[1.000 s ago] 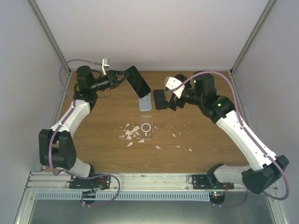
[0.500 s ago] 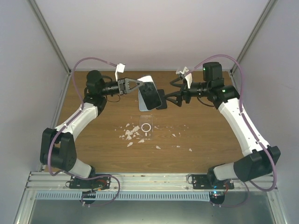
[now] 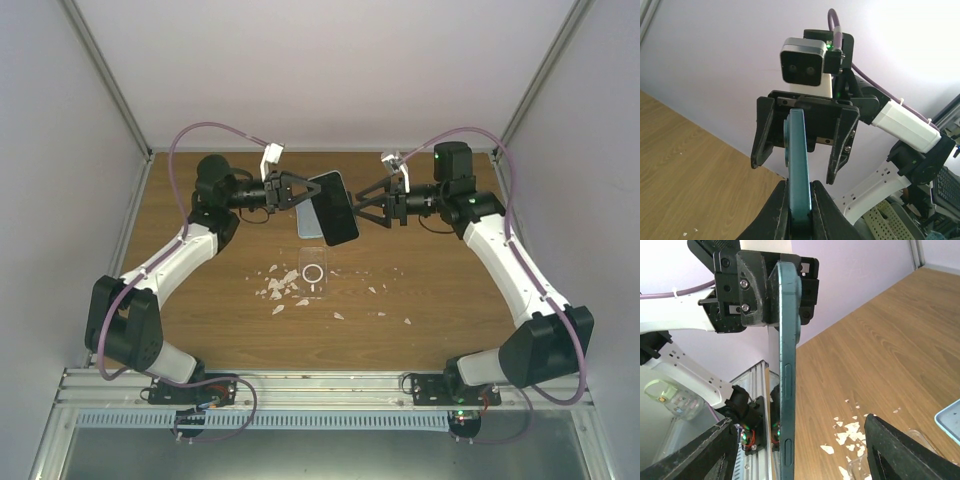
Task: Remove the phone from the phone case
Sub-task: Place the phone at the center of the board.
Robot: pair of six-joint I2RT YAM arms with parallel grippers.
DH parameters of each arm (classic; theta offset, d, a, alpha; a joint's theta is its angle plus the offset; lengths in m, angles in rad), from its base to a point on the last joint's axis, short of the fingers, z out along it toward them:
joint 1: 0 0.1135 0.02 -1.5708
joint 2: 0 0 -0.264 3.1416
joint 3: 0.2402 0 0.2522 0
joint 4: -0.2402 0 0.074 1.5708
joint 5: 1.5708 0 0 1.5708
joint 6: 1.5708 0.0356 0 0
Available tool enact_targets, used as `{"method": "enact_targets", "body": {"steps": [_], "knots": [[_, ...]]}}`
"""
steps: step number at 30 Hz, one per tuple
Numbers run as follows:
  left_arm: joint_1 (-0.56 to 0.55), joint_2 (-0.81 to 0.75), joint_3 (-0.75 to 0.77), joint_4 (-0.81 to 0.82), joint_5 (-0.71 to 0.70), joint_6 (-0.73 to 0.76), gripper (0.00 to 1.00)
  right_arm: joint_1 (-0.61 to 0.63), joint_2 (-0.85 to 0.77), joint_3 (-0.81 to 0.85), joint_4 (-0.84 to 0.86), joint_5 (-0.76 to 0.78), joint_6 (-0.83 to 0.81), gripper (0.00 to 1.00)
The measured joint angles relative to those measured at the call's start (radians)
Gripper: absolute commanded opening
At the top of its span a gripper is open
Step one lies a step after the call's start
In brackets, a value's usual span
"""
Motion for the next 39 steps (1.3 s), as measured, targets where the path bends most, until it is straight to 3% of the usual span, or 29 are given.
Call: {"method": "enact_targets", "body": {"steps": [4, 15, 25, 34, 36, 39], "knots": [[-0.016, 0.000, 0.000, 0.005, -0.003, 0.003, 0.00, 0.000, 0.000, -0.013, 0.044, -0.011, 0.048, 0.61], [-0.034, 0.020, 0.003, 0.008, -0.032, 0.002, 0.00, 0.014, 0.005, -0.016, 0.109, -0.020, 0.107, 0.27], [-0.042, 0.025, 0.003, 0.000, -0.047, 0.004, 0.00, 0.018, 0.030, -0.041, 0.146, -0.031, 0.151, 0.25], [-0.043, 0.029, 0.003, -0.039, -0.054, 0.024, 0.00, 0.026, 0.036, -0.082, 0.181, -0.079, 0.195, 0.01], [-0.043, 0.029, 0.003, -0.053, -0.053, 0.037, 0.05, 0.025, 0.036, -0.089, 0.184, -0.088, 0.196, 0.00], [-0.044, 0.029, 0.005, -0.092, -0.055, 0.060, 0.32, 0.023, 0.035, -0.108, 0.192, -0.091, 0.200, 0.01]]}}
